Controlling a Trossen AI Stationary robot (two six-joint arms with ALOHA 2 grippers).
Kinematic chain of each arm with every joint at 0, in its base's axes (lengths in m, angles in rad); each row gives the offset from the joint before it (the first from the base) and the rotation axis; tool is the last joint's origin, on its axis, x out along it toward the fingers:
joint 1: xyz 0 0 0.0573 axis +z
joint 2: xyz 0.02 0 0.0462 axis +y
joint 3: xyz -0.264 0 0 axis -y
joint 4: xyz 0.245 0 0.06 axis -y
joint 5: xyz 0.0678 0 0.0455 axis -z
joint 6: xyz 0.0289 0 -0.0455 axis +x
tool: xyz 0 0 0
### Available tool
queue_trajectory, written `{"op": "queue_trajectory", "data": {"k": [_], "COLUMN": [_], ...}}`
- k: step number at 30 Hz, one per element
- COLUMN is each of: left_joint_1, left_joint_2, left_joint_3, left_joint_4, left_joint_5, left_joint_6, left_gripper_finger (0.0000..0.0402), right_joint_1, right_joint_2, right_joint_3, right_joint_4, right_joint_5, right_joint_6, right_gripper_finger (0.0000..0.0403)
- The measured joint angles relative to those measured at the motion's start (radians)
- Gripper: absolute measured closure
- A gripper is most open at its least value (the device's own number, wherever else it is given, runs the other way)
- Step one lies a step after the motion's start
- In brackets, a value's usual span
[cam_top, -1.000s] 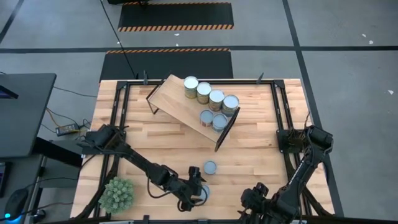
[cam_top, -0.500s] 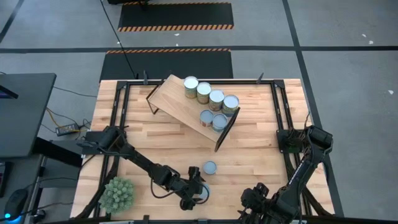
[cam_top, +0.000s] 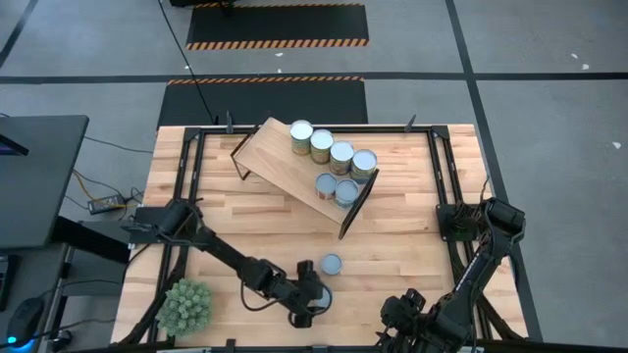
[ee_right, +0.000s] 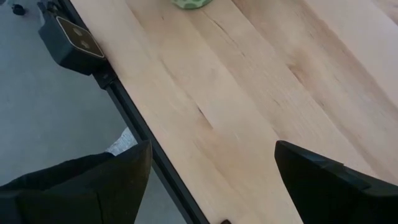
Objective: Pick and place cans onto a shelf
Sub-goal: Put the small canned peas on the shelf
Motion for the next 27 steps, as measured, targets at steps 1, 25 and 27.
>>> {"op": "queue_trajectory", "data": {"k": [1,25,27], "left_joint_1": [0.0,0.161,0.191], "left_joint_2": [-0.002,-0.416,-0.453], "left_joint_3": [0.0,-0.001,-0.001], "left_joint_4": [-0.001,-0.575,-0.597], "left_joint_5": [0.0,-0.264,-0.27], "left_joint_6": [-0.02,-0.083,-0.075], "left_gripper_finger": [0.0119,0.012,0.012], "right_joint_1": [0.0,-0.027,-0.031], "right_joint_2": [0.0,0.0,0.0], "right_joint_3": [0.0,0.0,0.0], "right_joint_4": [0.0,-0.047,-0.052], "right_joint_5": [0.0,0.084,0.086], "right_joint_6": [0.0,-0.004,-0.006], "right_gripper_finger": [0.0055,0.0055,0.0055]}}
